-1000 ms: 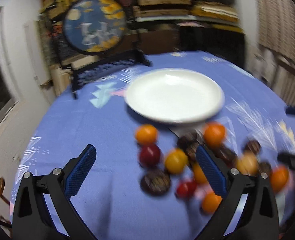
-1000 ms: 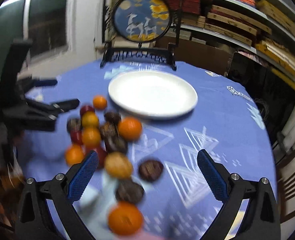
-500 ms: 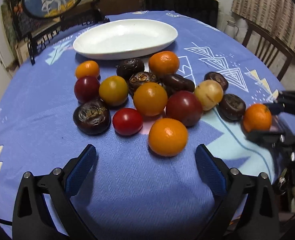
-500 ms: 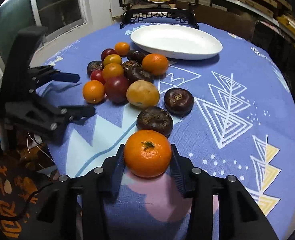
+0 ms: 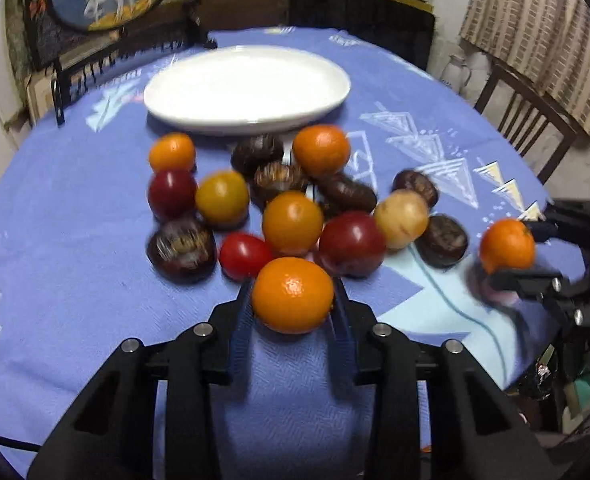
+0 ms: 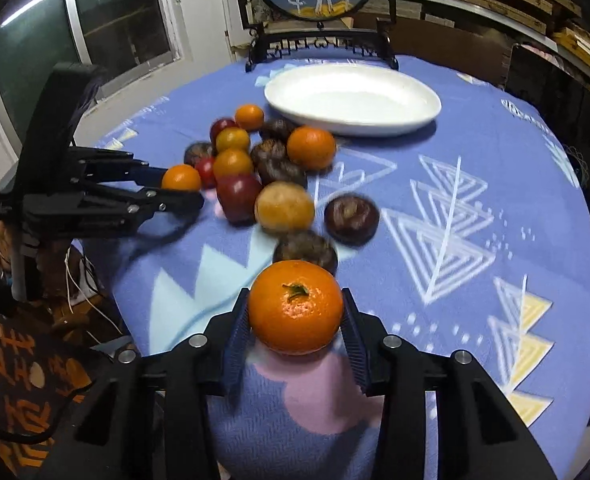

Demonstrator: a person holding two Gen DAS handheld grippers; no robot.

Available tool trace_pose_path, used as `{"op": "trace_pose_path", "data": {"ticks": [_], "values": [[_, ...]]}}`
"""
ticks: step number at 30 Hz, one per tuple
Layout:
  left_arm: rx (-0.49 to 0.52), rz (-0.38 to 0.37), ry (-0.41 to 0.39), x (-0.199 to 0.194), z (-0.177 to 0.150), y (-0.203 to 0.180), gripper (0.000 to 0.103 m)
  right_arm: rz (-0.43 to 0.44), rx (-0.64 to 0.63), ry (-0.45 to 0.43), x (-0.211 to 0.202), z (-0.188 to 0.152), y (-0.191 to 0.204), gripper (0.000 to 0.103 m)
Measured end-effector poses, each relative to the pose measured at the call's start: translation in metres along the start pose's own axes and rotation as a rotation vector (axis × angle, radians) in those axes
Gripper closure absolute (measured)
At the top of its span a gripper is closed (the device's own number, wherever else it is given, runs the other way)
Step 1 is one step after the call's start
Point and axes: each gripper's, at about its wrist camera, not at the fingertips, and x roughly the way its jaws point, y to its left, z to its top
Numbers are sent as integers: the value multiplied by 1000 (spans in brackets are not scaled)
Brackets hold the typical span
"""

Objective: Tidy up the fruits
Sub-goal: 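Grasp a tangerine with the left tool while the right tool grasps another tangerine, then carry both tangerines over the white plate and open both tools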

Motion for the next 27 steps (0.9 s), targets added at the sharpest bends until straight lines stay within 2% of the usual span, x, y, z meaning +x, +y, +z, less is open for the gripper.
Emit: {"op": "trace_pose_path", "data": {"ticks": [3, 7, 11, 14, 17, 22, 27], "values": [[18, 31, -70, -16, 27, 5, 67, -23, -37, -47, -9, 27, -2, 60], [8, 109, -184, -32, 83, 18, 67, -65, -82, -166, -21, 84, -7, 59], [-41, 198, -234, -20, 142, 35, 67, -85, -33, -234, -10, 143, -26, 59], [-101, 238, -183, 16, 178, 50, 67, -92, 13, -209, 21, 182, -41, 59], [-114, 261, -114, 54, 191, 56, 67, -91, 70, -158, 64, 209, -58, 59], [-111, 292, -33, 100, 201, 64, 66, -64, 161, -100, 114, 224, -88, 59], [-113, 302, -10, 120, 204, 77, 66, -67, 180, -89, 131, 224, -99, 59]]}}
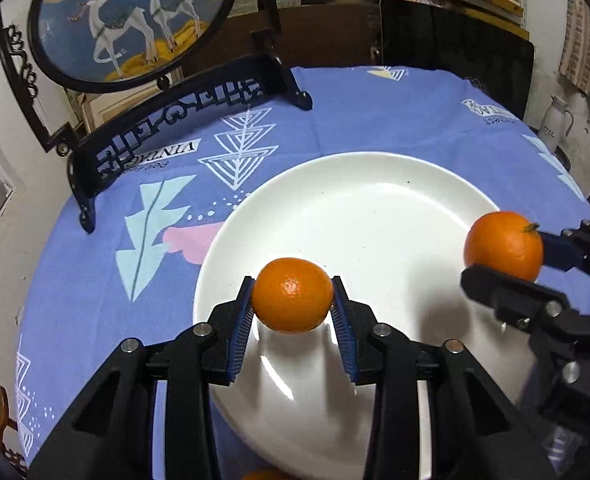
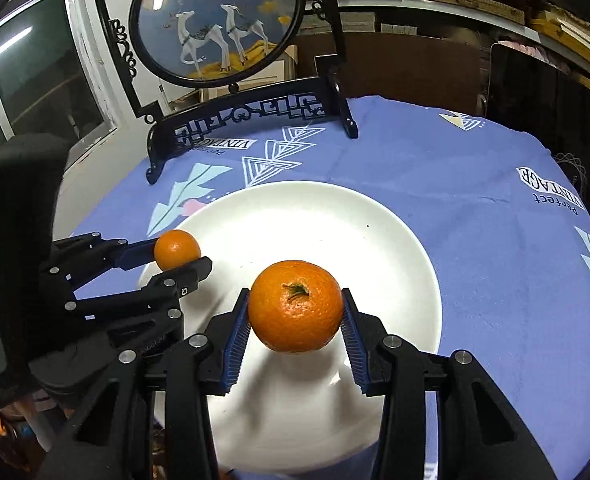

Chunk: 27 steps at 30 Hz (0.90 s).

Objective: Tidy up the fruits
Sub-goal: 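Carry both tangerines over the white plate and open both tools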

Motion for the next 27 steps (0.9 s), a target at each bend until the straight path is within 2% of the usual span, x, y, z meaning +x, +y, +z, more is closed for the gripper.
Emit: {"op": "trace_pose_path", "data": {"ticks": [3, 4, 5, 7, 14, 18, 20, 27], "values": [[16, 0, 12, 9, 0, -2, 66, -9, 4, 4, 10, 6, -5, 58], [20, 3, 10, 10, 0, -3, 62, -10, 2, 8, 12, 7, -5, 58], [25, 11, 4, 10, 0, -3, 47, -12, 1, 9, 13, 8, -6, 48], [37, 30, -29, 6, -1, -5, 30, -38, 16, -14, 9, 10, -7, 36], [54, 19, -77, -23, -13, 0, 29, -20, 3, -50, -24, 0, -2, 36], [53, -15, -102, -49, -35, 7, 26, -17, -35, -56, -52, -25, 8, 36], [70, -20, -126, -64, -53, 12, 21, -16, -64, -55, -68, -43, 16, 32], [126, -54, -156, -111, -130, 37, 19, -13, -204, -53, -118, -121, 45, 29]]}}
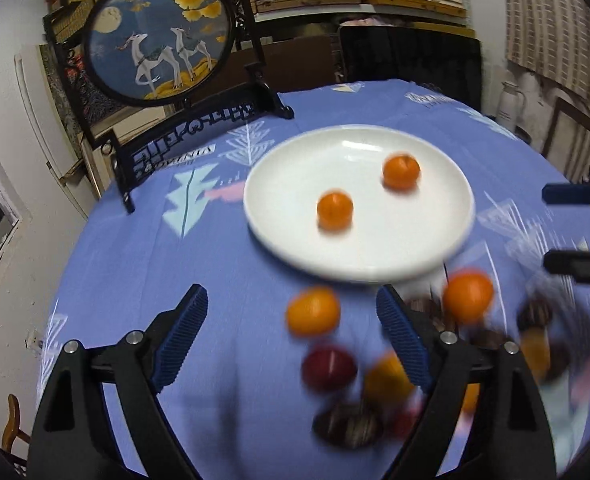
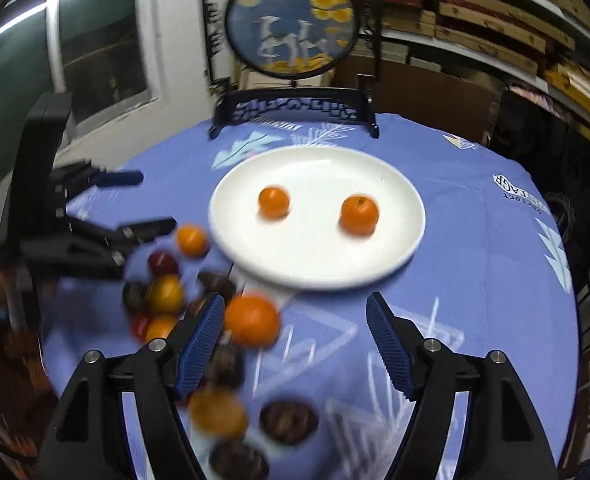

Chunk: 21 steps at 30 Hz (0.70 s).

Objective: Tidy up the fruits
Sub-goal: 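Carry both tangerines over the white plate and open both tools, then grasp a dark mangosteen with the left tool while the right tool grasps another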

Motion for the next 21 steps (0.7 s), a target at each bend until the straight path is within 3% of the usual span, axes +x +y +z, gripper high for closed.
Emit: {"op": "trace_pose_path", "data": {"ticks": [3, 9, 15, 16, 17, 21], "values": [[22, -41, 4, -19, -33, 3, 16, 2, -45, 0, -21, -29, 11, 29], [63, -64, 42, -27, -74, 2, 15, 51, -6, 106, -33, -78, 14, 29], [71, -74, 82, -18, -87, 2, 15, 78, 6, 158, -15, -89, 25, 30], [72, -82, 86, -16, -87, 0, 15, 84, 10, 174, -8, -88, 28, 36], [75, -84, 86, -14, -87, -1, 15, 83, 8, 187, -1, -87, 30, 56], [83, -91, 92, -4, -83, -7, 15, 80, -3, 206, 6, -87, 34, 61]]}}
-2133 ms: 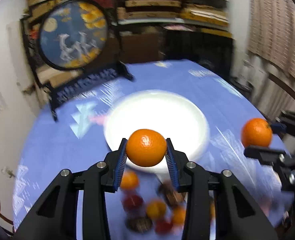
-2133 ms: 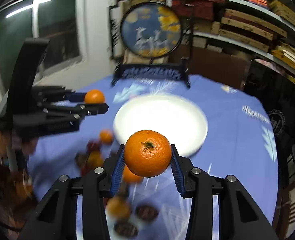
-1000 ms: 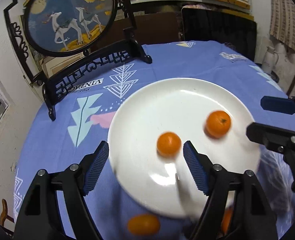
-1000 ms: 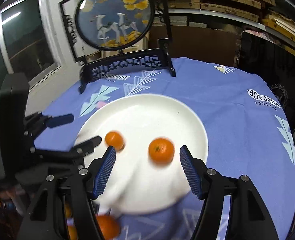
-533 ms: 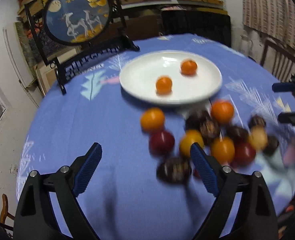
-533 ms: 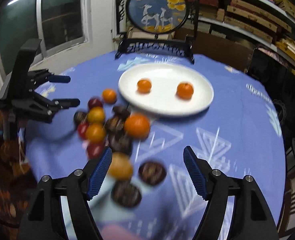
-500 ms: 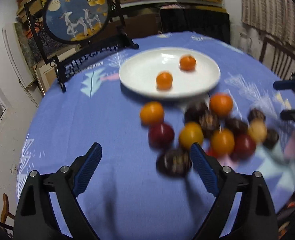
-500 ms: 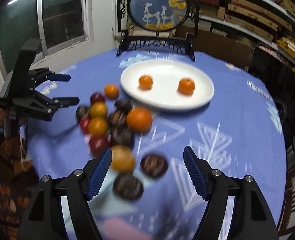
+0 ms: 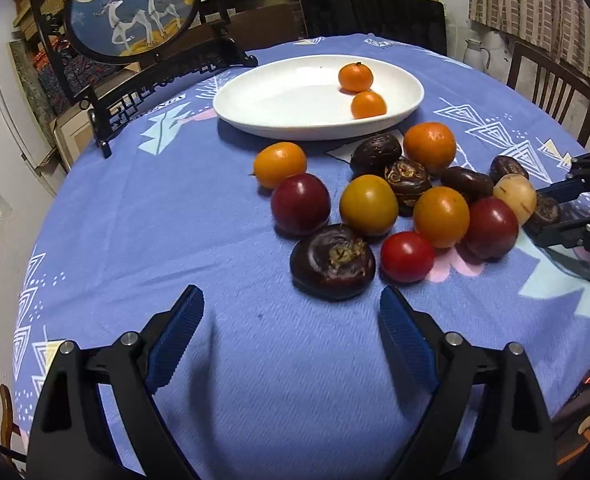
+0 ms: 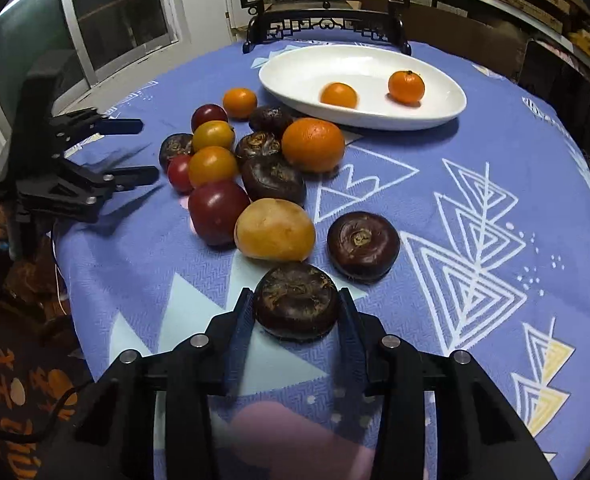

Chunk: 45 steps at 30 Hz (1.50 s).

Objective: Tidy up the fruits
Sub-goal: 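Grasp a dark mangosteen with the left tool while the right tool grasps another, then lower both mangosteens onto the white plate and open both tools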

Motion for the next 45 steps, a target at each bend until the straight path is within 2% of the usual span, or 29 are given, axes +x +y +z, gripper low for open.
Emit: {"op": "trace_pose_path", "data": {"ticks": [7, 9, 10, 11, 13, 18, 24, 30, 37, 45], "values": [[-38, -42, 50, 26, 19, 4, 17, -5, 66, -9, -8, -3, -14, 60], [-41, -69, 54, 30, 24, 3, 31, -3, 65, -6, -6, -4, -14, 61], [-44, -123, 55, 30, 27, 1, 51, -6, 62, -6, -5, -4, -12, 60], [-48, -145, 57, 29, 28, -1, 58, -5, 58, -8, -5, -4, -10, 61], [-32, -118, 60, 29, 28, -7, 58, -9, 51, -13, -6, -3, -8, 61], [-65, -130, 71, 19, 23, -4, 58, -6, 46, -30, -13, 0, -8, 60], [-73, -116, -35, -18, 43, -4, 58, 0, 25, -86, -27, 16, -5, 60], [-116, -38, -158, -41, 95, -6, 58, -15, -9, -233, -53, 59, -6, 60], [-174, 16, -196, -32, 135, -2, 58, -8, 24, -338, -63, 98, -19, 60], [-198, 67, -165, 0, 151, 4, 58, -7, 77, -347, -43, 127, -41, 60]]}}
